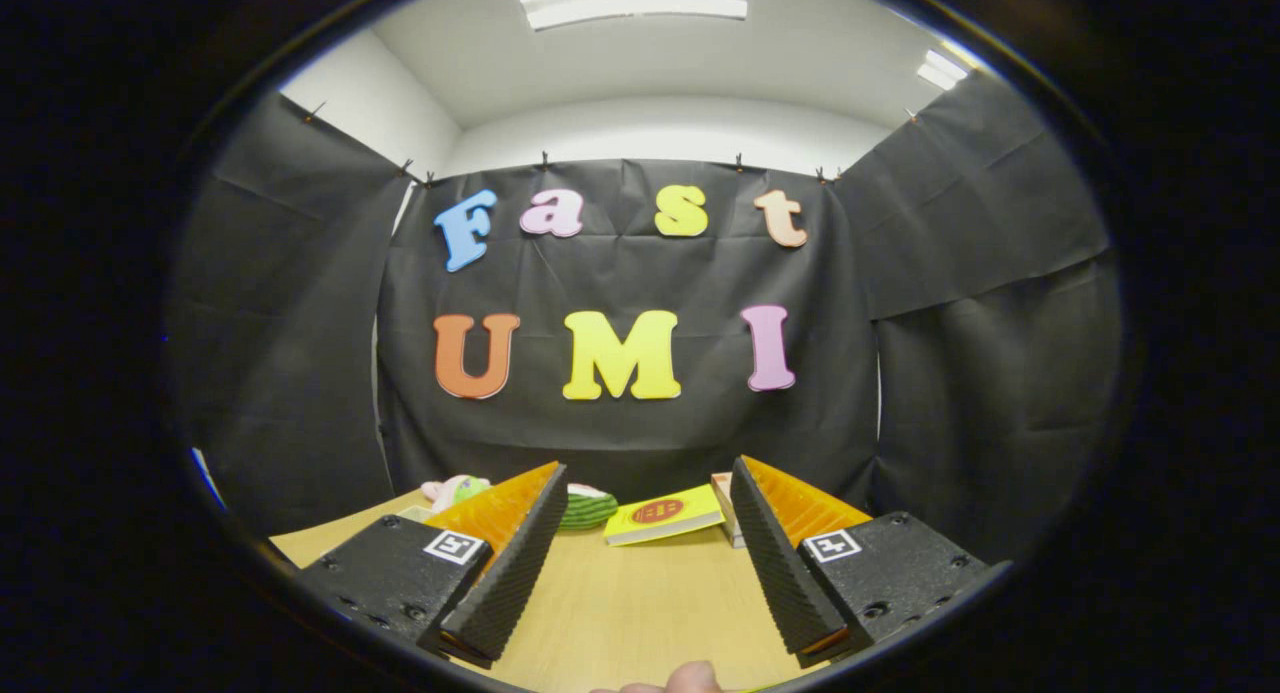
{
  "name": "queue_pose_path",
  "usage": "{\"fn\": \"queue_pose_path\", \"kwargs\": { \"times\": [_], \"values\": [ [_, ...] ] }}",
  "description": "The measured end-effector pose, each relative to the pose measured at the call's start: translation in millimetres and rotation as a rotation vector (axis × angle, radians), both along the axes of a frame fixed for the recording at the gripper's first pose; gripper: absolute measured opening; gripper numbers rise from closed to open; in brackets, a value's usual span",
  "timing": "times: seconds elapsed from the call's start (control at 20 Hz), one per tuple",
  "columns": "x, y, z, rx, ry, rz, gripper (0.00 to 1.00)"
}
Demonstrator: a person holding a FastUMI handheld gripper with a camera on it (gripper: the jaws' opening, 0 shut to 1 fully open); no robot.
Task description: Open the storage box then place both shoes into the box .Put the left shoe in first, then the right shoe, with the right side of both shoes facing outward in a uniform manner.
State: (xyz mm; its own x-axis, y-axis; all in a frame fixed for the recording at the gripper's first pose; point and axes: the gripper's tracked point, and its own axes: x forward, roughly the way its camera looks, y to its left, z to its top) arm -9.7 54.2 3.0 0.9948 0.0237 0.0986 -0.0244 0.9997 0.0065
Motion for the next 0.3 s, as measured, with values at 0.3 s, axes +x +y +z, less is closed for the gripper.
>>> {"fn": "queue_pose_path", "kwargs": {
  "times": [0.3],
  "values": [
    [-2.1, 7.4, 0.5, -0.012, -0.009, 0.008, 1.0]
  ]
}}
